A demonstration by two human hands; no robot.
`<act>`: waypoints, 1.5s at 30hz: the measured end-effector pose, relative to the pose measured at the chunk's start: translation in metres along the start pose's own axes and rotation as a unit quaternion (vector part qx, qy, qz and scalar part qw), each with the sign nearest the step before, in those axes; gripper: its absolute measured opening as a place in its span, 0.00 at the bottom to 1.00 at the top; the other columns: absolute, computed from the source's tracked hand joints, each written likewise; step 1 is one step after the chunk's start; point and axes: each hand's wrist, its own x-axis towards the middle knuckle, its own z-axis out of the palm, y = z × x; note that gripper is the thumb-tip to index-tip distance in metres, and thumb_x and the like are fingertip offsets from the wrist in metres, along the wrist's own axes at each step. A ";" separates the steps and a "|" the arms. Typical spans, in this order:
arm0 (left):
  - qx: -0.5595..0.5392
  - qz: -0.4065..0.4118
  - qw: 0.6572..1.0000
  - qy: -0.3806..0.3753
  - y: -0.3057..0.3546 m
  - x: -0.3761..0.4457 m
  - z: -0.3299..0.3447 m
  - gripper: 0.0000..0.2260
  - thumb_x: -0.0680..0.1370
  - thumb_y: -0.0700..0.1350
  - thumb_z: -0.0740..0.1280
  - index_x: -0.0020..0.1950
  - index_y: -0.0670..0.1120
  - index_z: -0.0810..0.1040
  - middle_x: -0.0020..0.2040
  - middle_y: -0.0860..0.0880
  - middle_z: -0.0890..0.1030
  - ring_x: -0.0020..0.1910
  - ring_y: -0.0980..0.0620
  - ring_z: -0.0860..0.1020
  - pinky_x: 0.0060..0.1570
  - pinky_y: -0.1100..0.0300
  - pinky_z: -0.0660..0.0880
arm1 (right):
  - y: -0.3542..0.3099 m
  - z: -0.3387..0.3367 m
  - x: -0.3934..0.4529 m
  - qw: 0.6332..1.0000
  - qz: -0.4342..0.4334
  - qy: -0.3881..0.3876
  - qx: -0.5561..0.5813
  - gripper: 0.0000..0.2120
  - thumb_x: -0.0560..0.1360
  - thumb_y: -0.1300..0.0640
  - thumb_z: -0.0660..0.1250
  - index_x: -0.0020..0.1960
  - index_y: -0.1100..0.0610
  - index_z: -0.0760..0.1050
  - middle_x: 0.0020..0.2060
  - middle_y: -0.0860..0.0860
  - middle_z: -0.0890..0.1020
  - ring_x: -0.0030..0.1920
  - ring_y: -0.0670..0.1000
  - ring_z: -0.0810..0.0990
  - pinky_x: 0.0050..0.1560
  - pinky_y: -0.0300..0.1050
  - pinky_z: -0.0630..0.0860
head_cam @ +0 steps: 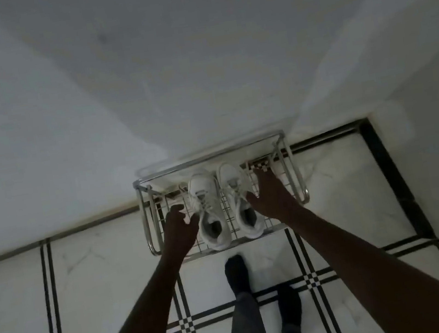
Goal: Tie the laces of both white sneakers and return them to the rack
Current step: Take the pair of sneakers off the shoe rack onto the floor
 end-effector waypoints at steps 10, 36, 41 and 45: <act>-0.091 -0.095 0.987 -0.090 -0.065 0.036 0.062 0.30 0.79 0.45 0.73 0.77 0.44 0.64 0.59 0.43 0.79 0.43 0.53 0.82 0.33 0.50 0.85 | 0.102 0.108 0.068 0.988 0.121 -0.093 0.012 0.49 0.62 0.34 0.71 0.73 0.59 0.61 0.62 0.61 0.77 0.61 0.61 0.78 0.58 0.59 0.79; -0.177 0.012 0.983 0.037 -0.151 -0.129 0.130 0.30 0.81 0.36 0.67 0.82 0.49 0.63 0.65 0.45 0.77 0.53 0.46 0.84 0.40 0.57 0.85 | 0.144 0.152 -0.119 0.978 -0.102 0.084 0.159 0.25 0.74 0.63 0.72 0.70 0.64 0.71 0.55 0.55 0.81 0.54 0.48 0.78 0.54 0.33 0.73; -0.174 -0.011 0.984 0.021 -0.221 -0.175 0.177 0.30 0.78 0.45 0.68 0.79 0.52 0.66 0.64 0.46 0.78 0.58 0.40 0.83 0.47 0.41 0.86 | 0.206 0.221 -0.175 0.985 -0.058 0.054 0.152 0.27 0.76 0.56 0.71 0.73 0.58 0.69 0.55 0.57 0.81 0.54 0.53 0.80 0.55 0.52 0.80; -0.195 -0.034 0.980 0.004 -0.285 -0.186 0.222 0.30 0.78 0.42 0.68 0.80 0.54 0.66 0.64 0.45 0.79 0.58 0.40 0.83 0.44 0.39 0.86 | 0.248 0.276 -0.196 0.984 -0.047 0.043 0.166 0.26 0.76 0.63 0.71 0.72 0.61 0.69 0.55 0.54 0.80 0.52 0.46 0.78 0.55 0.31 0.75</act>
